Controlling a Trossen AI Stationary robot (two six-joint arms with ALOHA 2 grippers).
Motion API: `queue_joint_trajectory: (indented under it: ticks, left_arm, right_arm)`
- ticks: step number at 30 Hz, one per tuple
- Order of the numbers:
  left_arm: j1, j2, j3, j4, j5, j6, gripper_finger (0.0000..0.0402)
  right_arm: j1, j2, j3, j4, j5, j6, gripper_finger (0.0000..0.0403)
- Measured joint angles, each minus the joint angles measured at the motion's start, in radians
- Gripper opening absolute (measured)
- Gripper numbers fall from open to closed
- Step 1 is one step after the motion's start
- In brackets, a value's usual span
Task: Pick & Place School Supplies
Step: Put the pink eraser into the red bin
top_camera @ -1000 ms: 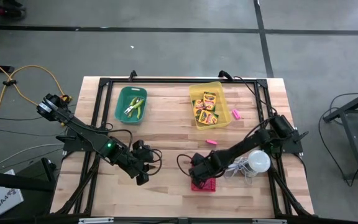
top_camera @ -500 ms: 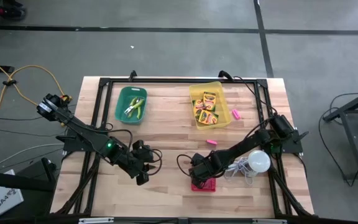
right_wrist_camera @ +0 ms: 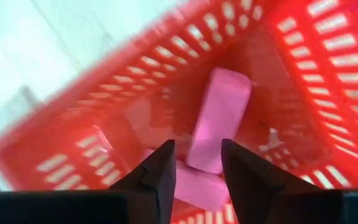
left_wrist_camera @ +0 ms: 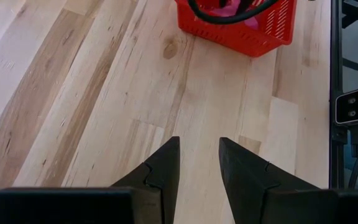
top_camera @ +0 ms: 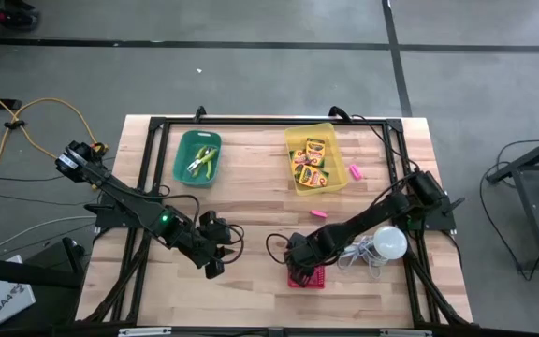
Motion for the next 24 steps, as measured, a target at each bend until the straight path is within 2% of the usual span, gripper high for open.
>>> queue_joint_trajectory:
  ticks: [12,19,24]
  left_arm:
    - [0.000,0.000,0.000,0.003,0.000,0.000,0.0108]
    - [0.000,0.000,0.000,0.004,0.000,0.001,0.0108]
    - [0.000,0.000,0.000,0.004,0.000,0.001,0.0108]
  right_arm:
    - [-0.062,-0.155,0.000,0.001,0.007,-0.072,0.0114]
    - [-0.121,-0.209,0.000,-0.135,0.063,-0.151,0.0114]
    - [-0.175,-0.209,0.000,-0.180,0.057,-0.228,0.0114]
